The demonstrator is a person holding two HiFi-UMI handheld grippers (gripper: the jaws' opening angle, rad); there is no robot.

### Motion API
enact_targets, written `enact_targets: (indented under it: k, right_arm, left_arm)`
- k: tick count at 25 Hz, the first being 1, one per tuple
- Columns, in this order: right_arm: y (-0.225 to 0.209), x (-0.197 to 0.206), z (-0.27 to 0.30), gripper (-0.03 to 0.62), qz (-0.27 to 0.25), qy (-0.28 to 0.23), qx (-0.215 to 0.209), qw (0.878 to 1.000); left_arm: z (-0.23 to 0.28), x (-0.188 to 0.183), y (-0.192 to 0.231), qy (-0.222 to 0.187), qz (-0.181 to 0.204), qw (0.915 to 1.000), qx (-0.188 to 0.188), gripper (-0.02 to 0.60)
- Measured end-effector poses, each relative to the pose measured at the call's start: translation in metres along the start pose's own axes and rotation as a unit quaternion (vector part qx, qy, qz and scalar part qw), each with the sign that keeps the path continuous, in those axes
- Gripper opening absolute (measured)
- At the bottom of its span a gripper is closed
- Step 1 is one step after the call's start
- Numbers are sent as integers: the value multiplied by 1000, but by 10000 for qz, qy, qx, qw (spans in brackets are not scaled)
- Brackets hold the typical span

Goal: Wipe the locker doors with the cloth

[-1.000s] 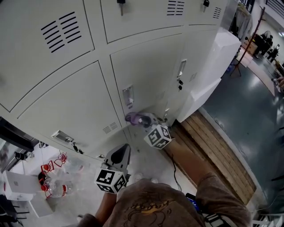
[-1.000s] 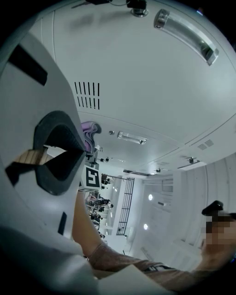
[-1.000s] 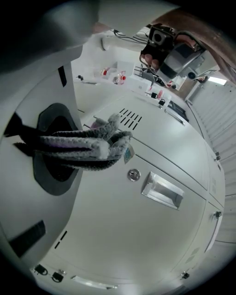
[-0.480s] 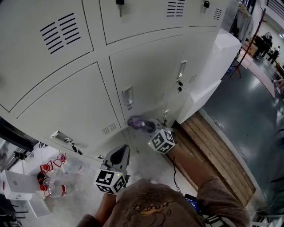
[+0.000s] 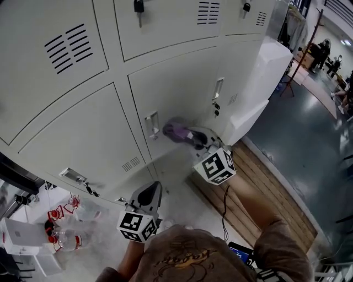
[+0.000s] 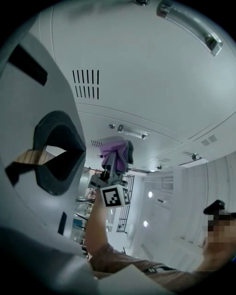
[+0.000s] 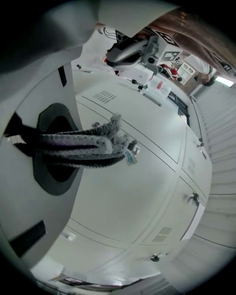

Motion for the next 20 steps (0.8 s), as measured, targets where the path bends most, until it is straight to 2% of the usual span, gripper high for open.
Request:
enact_targets:
  k: [8,12,17,20]
  right_arm:
    - [-96,-107,-33,55,-593,-893,698,9918]
    - [-132,-149,-46,55,-869,-1154,924,9852]
    - [-163,-176,-50,55,-1370,-1171,1201,9763]
    - [-174,-177,-44,55,-1455,-1112,1245,9752]
  left_arm:
    - [8,-2,-9,-11,35,9999,157,3]
    - [10,-3,-10,-30,34,9998,174,3]
    - [11,-4,-8,-34,27,9998,176,3]
    - [12,-4,-7,-38,3,9998,174,3]
Point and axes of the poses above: the fingertips, and each gripper's own axes: z forward along the fingers, y to its left, x out of its underside, the point moved 1 cm from there along -z, backward along the fingers, and after that the axes turned 1 degree about -x, right-handed, at the moved point
